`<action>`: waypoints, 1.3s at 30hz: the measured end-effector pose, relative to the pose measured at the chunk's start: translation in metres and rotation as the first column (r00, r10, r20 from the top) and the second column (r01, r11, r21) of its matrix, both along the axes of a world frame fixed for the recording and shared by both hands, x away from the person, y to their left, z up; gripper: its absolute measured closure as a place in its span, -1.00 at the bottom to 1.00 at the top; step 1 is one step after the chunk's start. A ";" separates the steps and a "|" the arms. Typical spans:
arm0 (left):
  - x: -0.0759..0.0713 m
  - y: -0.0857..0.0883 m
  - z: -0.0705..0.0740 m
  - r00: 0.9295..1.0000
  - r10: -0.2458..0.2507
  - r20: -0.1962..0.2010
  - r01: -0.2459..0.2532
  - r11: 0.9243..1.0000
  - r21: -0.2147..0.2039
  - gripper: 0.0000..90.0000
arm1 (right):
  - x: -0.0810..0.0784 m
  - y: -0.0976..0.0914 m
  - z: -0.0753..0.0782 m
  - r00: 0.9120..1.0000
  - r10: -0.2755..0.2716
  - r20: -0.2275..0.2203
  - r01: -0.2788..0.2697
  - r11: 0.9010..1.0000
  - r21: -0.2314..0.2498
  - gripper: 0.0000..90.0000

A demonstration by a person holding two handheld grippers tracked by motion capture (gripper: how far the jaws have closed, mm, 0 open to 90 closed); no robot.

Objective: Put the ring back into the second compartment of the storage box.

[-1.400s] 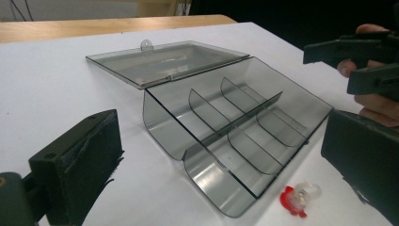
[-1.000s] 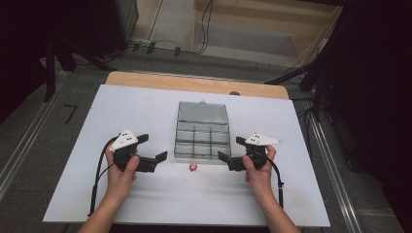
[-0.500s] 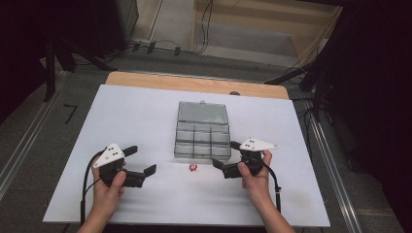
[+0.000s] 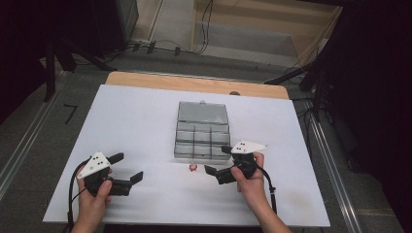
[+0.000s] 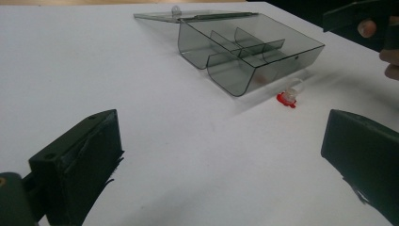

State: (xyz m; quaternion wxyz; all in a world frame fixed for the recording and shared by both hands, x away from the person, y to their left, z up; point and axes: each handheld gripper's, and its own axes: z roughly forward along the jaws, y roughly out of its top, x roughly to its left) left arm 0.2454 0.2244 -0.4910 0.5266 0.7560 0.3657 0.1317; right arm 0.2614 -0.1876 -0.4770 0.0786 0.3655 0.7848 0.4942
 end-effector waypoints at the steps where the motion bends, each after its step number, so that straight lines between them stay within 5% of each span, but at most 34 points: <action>1: 0.000 0.000 -0.001 1.000 0.003 0.001 -0.003 1.000 -0.001 -1.00 | -0.001 0.002 0.000 1.000 0.006 0.003 -0.006 1.000 -0.001 -1.00; 6: -0.001 -0.002 -0.003 1.000 0.006 0.010 -0.006 1.000 0.004 -1.00 | -0.007 0.015 0.003 0.999 0.000 0.036 0.002 0.998 -0.063 -0.87; 8: -0.001 -0.003 -0.004 1.000 -0.001 0.013 0.001 1.000 0.011 -1.00 | -0.008 0.020 0.002 1.000 0.005 0.026 -0.003 0.999 -0.045 -0.85; 17: 0.000 -0.001 -0.006 1.000 -0.002 -0.003 0.002 1.000 -0.007 -1.00 | -0.012 0.038 -0.001 0.999 0.004 0.052 0.002 0.994 -0.114 -0.14; 23: -0.001 -0.003 -0.007 1.000 -0.003 0.008 0.003 1.000 0.000 -1.00 | -0.008 0.041 -0.007 1.000 0.009 0.020 -0.007 0.995 -0.100 0.27; 39: -0.002 -0.003 -0.007 1.000 -0.004 0.019 0.004 1.000 -0.001 -1.00 | 0.004 0.055 -0.023 0.999 -0.012 -0.037 0.007 0.991 -0.137 0.58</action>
